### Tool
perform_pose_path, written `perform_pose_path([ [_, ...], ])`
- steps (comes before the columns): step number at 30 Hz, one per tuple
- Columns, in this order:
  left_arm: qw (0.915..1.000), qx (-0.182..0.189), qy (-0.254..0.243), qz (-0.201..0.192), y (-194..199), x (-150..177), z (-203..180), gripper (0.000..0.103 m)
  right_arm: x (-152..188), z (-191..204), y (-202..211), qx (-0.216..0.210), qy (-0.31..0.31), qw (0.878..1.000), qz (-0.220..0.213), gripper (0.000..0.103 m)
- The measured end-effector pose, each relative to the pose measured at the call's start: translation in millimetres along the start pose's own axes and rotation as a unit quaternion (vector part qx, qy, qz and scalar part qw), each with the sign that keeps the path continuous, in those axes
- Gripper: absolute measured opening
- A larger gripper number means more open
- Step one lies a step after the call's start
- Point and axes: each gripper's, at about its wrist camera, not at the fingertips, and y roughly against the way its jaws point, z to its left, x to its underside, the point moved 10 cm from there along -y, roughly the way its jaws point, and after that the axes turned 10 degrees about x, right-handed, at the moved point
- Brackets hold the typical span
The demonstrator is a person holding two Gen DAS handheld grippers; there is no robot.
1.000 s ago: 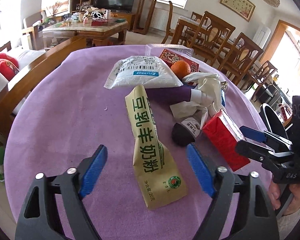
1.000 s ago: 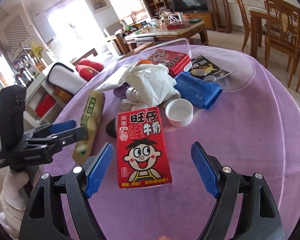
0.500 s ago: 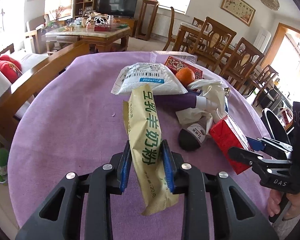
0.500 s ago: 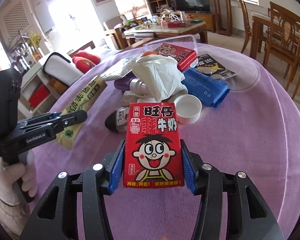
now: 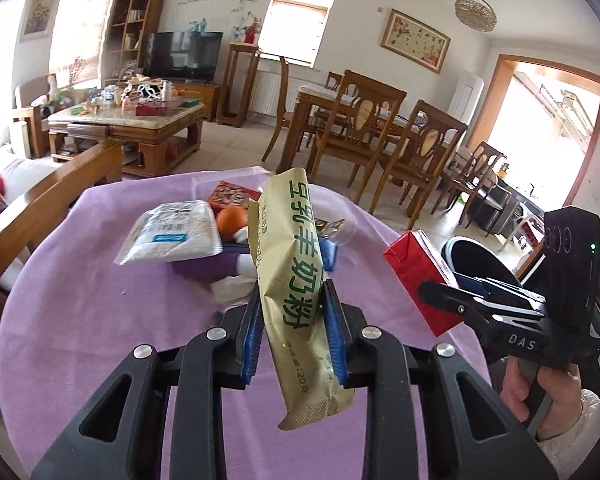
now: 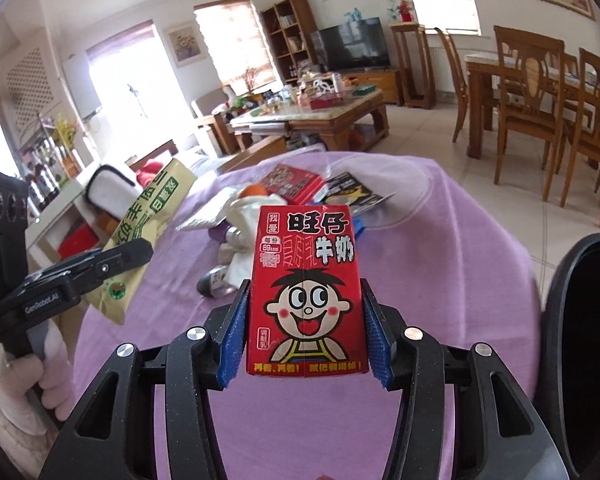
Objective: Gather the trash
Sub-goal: 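Carry both items over the bin and open both tools to drop them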
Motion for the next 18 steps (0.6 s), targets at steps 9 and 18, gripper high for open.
perform_pose_path([
  [9, 0.9925, 0.098, -0.060, 0.043, -76.3, 8.3, -127.7, 0.028, 1.5, -158.5, 68.8, 0.079, -0.092, 0.992, -0.042, 0.051],
  [18, 0.9779, 0.163, -0.094, 0.090, -144.9, 27.9, -228.2, 0.028, 47.6, -292.5, 110.5, 0.140, -0.169, 0.974, -0.047, 0.051],
])
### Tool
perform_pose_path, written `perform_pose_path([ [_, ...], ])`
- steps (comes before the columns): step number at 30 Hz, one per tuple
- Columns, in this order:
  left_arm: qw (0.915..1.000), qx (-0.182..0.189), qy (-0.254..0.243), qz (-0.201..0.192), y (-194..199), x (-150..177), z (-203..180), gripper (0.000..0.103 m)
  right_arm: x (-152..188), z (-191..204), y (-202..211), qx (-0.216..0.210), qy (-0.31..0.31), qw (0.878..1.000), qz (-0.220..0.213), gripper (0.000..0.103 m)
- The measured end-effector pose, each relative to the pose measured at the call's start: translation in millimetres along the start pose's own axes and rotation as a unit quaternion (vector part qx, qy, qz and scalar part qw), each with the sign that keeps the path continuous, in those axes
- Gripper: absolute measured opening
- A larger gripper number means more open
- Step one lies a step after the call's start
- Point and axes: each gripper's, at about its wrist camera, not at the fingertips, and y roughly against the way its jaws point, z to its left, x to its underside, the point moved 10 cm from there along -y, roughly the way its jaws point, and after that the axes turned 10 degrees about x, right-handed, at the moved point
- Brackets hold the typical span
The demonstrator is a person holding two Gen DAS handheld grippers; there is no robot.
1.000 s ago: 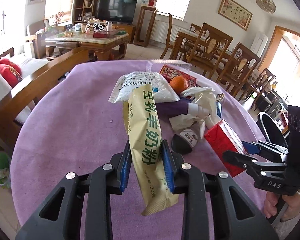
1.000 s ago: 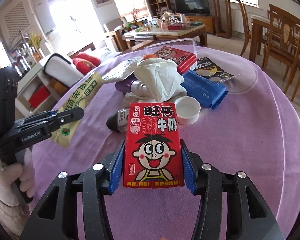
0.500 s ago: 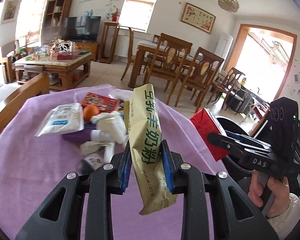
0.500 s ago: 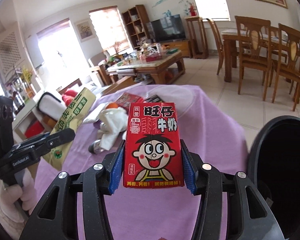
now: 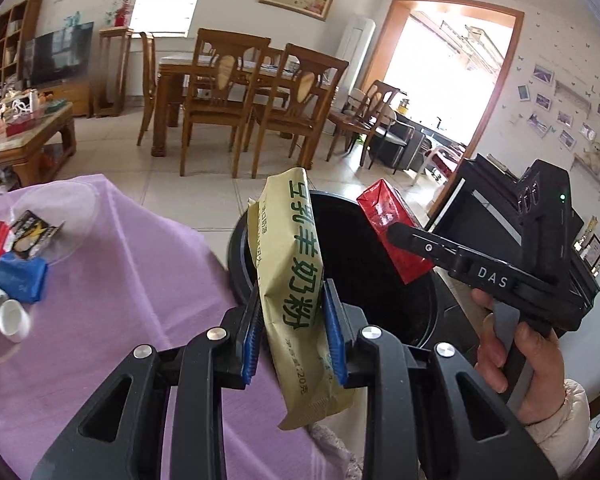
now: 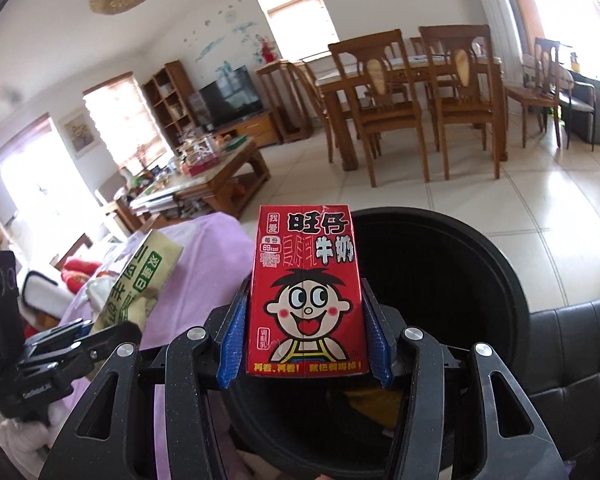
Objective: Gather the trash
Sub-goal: 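Carry both items over the bin and open both tools to drop them, then grasp the white plastic bag with left tool while right tool grasps white tissue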
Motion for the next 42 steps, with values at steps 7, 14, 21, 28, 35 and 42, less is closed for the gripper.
perform_pose_path([
  [7, 0.9993, 0.006, -0.023, 0.030, -50.2, 0.8, -26.9, 0.028, 19.9, -58.3, -13.4, 0.020, -0.028, 0.999, 0.017, 0.051],
  [14, 0.9982, -0.002, -0.028, 0.053, -73.1, 9.4, -27.2, 0.028, 32.1, -75.8, -26.3, 0.030, -0.037, 0.999, 0.022, 0.051],
  [21, 0.9973, -0.008, -0.028, 0.068, -80.8, 12.9, -25.5, 0.029, 36.4, -70.2, -33.1, 0.030, -0.037, 0.999, 0.026, 0.051],
  [28, 0.9967, -0.018, -0.028, 0.074, -81.3, 10.1, -29.1, 0.031, 37.7, -64.4, -37.2, 0.021, -0.040, 0.998, 0.037, 0.054],
  [35, 0.9978, -0.035, -0.047, 0.031, -56.7, 2.5, -33.5, 0.078, 34.7, -62.1, -26.0, 0.030, -0.040, 0.998, 0.026, 0.070],
  [42, 0.9989, -0.031, -0.035, 0.004, -19.7, 0.4, -27.0, 0.088, 30.7, -45.6, -18.2, 0.030, -0.039, 0.999, 0.020, 0.077],
])
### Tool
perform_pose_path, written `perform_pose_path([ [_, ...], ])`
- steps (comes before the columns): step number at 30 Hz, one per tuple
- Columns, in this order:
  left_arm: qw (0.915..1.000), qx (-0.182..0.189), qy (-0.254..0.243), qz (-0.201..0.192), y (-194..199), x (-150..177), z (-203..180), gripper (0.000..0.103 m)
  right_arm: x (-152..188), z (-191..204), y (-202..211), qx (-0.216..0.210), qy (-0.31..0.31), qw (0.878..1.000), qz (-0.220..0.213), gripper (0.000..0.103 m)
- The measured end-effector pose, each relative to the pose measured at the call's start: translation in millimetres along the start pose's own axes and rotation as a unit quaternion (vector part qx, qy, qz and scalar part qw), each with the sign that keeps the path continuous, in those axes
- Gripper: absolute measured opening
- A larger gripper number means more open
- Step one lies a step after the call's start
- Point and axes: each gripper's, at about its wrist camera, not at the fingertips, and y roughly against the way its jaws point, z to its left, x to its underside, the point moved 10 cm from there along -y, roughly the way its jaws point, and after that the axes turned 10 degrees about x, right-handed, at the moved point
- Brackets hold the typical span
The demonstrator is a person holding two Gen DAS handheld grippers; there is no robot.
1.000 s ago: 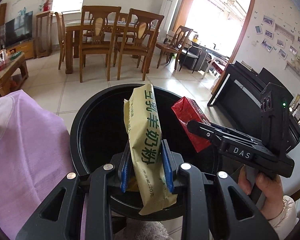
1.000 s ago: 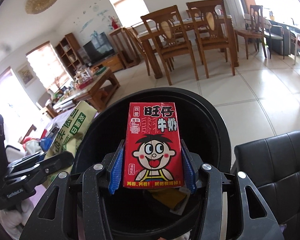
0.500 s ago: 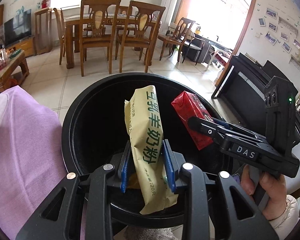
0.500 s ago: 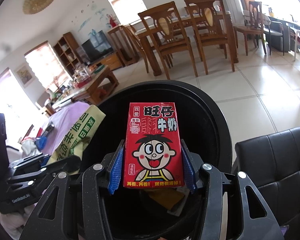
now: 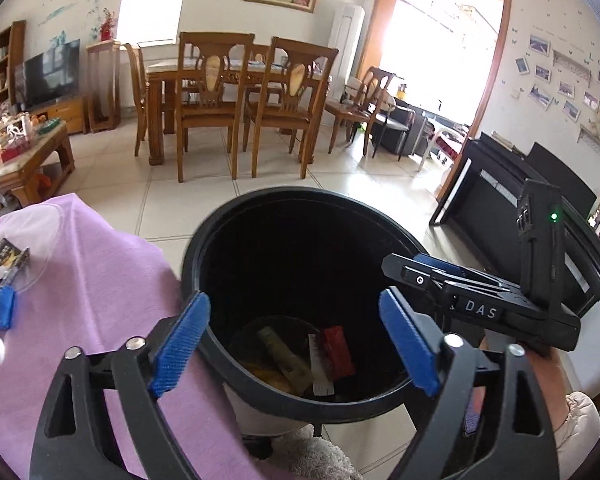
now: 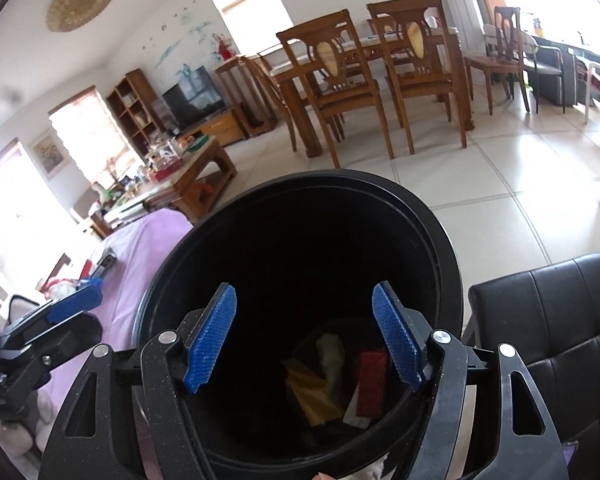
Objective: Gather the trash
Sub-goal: 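Grasp the white plastic bag with left tool while right tool grasps white tissue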
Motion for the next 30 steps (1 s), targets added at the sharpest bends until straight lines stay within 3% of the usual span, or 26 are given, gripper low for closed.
perform_pose_path([
  [6, 0.9989, -0.009, 0.037, -0.027, 47.6, 2.9, 33.3, 0.088, -1.4, 48.2, 4.1, -0.016, 0.026, 1.000, -0.002, 0.079],
  [12, 0.9915, -0.043, 0.101, -0.070, 109.9, 15.5, 100.4, 0.088, -2.7, 124.7, -3.2, -0.045, 0.068, 0.997, 0.003, 0.079],
  [17, 0.9735, -0.082, 0.182, -0.111, 169.3, 38.9, 180.5, 0.088, 10.0, 203.3, -14.6, -0.076, 0.109, 0.991, 0.014, 0.079],
  [25, 0.9355, -0.150, 0.280, -0.155, 255.8, 86.0, 308.9, 0.088, 38.8, 329.1, -34.0, -0.126, 0.181, 0.975, 0.035, 0.079],
  [27, 0.9317, -0.161, 0.292, -0.144, 262.5, 92.3, 337.6, 0.088, 44.4, 358.9, -38.3, -0.139, 0.199, 0.969, 0.040, 0.079],
  [30, 0.9345, -0.162, 0.296, -0.114, 257.2, 94.7, 366.0, 0.088, 53.4, 406.5, -49.9, -0.158, 0.226, 0.960, 0.051, 0.079],
])
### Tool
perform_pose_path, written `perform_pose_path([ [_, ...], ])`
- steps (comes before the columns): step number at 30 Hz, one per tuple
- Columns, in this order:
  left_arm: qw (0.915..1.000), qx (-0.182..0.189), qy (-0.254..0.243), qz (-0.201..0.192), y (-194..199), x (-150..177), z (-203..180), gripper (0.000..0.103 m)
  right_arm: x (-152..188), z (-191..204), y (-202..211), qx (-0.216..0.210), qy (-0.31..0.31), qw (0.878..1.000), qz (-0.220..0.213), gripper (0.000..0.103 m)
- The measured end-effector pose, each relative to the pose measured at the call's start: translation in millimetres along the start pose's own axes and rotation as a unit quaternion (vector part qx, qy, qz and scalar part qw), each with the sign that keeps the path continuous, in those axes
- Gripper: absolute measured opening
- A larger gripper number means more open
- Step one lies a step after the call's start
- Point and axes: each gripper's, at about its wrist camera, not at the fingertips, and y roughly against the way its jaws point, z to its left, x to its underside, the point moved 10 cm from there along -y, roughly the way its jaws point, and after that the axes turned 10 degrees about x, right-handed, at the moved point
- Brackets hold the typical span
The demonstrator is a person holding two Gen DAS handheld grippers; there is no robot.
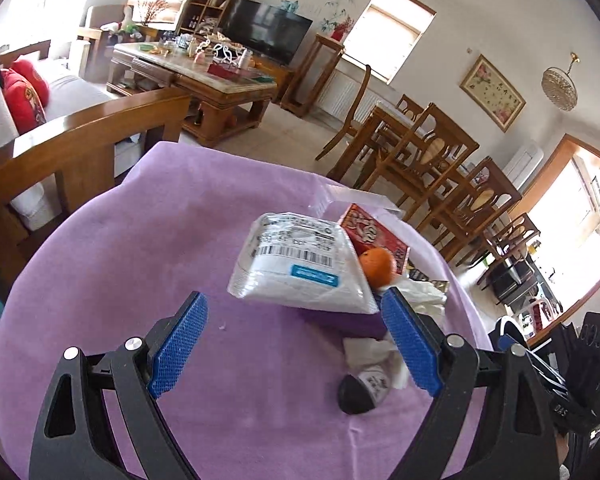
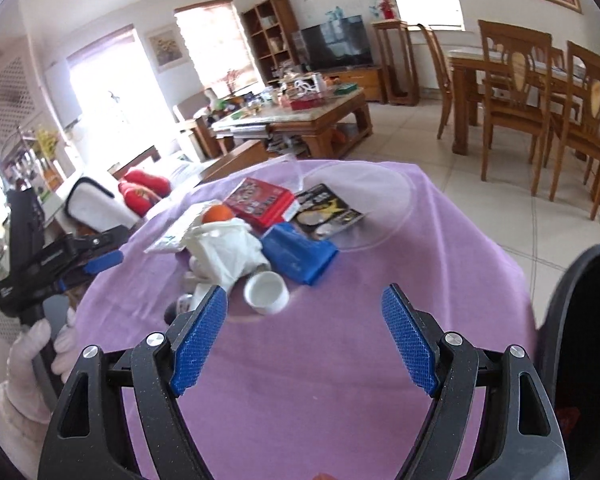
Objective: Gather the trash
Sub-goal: 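Grasp the white plastic bag with left tool while right tool grasps white tissue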
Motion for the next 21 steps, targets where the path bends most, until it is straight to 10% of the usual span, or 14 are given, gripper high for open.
perform_pose_path([
  [9, 0.9957, 0.008, -0.051, 0.077, -45.5, -0.9, -7.6, 0.088, -30.0, 62.6, -65.6, -0.018, 0.042, 0.999, 0.023, 0.078],
  [15, 0.9943, -0.003, -0.056, 0.091, -69.3, -4.4, -4.0, 0.086, -24.6, 77.2, -92.5, -0.023, 0.060, 0.997, 0.042, 0.041],
  [21, 0.9956, 0.019, -0.040, 0.082, -72.3, -4.0, -1.2, 0.024, -22.3, 67.8, -88.8, -0.025, 0.052, 0.998, 0.037, 0.017],
])
